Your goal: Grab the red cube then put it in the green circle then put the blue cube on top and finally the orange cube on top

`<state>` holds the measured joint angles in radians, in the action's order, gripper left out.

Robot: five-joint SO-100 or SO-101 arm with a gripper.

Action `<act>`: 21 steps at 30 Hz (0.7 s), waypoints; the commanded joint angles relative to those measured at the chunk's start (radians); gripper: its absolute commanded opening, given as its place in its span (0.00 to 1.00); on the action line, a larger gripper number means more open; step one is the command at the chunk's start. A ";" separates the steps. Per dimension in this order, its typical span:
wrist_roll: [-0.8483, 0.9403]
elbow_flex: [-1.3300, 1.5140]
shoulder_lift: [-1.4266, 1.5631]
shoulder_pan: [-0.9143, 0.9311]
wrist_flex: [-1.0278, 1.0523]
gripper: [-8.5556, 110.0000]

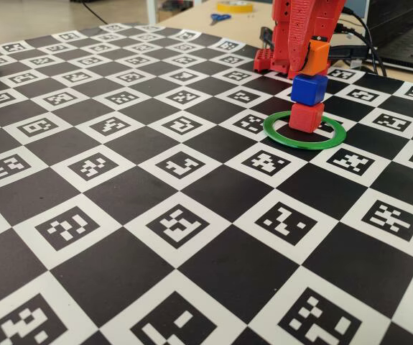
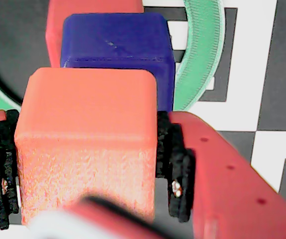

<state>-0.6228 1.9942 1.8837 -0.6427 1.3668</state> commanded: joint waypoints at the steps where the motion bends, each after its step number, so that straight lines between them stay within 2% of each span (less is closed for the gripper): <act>1: 0.003 -0.002 0.018 -0.015 -0.014 0.14; 21: 0.006 0.020 0.008 -0.037 -0.028 0.14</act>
<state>-0.6228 2.0264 1.8837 -0.6703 1.3300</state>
